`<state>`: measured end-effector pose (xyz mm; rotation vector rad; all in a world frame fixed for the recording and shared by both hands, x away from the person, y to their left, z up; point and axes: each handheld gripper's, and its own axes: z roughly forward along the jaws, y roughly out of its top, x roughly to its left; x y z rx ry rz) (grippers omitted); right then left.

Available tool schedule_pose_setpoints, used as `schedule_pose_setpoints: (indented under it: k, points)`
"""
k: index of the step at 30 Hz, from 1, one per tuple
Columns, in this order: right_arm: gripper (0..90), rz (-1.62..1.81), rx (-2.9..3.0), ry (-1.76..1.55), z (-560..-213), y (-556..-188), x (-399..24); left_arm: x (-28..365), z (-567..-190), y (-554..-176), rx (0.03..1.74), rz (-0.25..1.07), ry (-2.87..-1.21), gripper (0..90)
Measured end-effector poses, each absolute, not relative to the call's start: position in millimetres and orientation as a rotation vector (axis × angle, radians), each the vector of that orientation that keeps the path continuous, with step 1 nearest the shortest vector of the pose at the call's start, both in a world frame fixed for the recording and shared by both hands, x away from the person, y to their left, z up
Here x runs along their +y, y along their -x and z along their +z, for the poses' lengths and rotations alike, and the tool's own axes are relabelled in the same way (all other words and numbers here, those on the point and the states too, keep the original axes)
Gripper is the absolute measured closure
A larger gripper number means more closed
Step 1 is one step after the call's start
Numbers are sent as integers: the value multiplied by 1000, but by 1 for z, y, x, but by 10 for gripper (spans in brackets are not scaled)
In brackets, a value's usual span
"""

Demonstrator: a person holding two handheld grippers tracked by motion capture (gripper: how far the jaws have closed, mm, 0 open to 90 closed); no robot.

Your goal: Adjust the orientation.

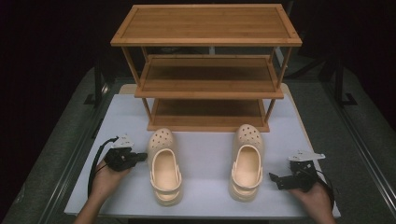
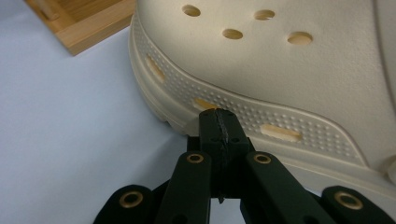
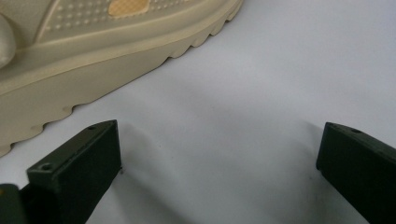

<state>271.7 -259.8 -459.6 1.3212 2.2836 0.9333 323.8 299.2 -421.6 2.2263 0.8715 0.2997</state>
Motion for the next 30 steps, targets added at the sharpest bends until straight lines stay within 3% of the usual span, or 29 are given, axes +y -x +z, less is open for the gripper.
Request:
schedule_pose_setpoints:
  k: [20, 30]
  points:
    - [0, 935, 2282, -1322, -460, -272, -260, 248, -422, -346, 768, 274, -2262, 900]
    - [0, 935, 2282, -1325, -459, -271, -260, 260, -424, -312, 742, 205, -2269, 900]
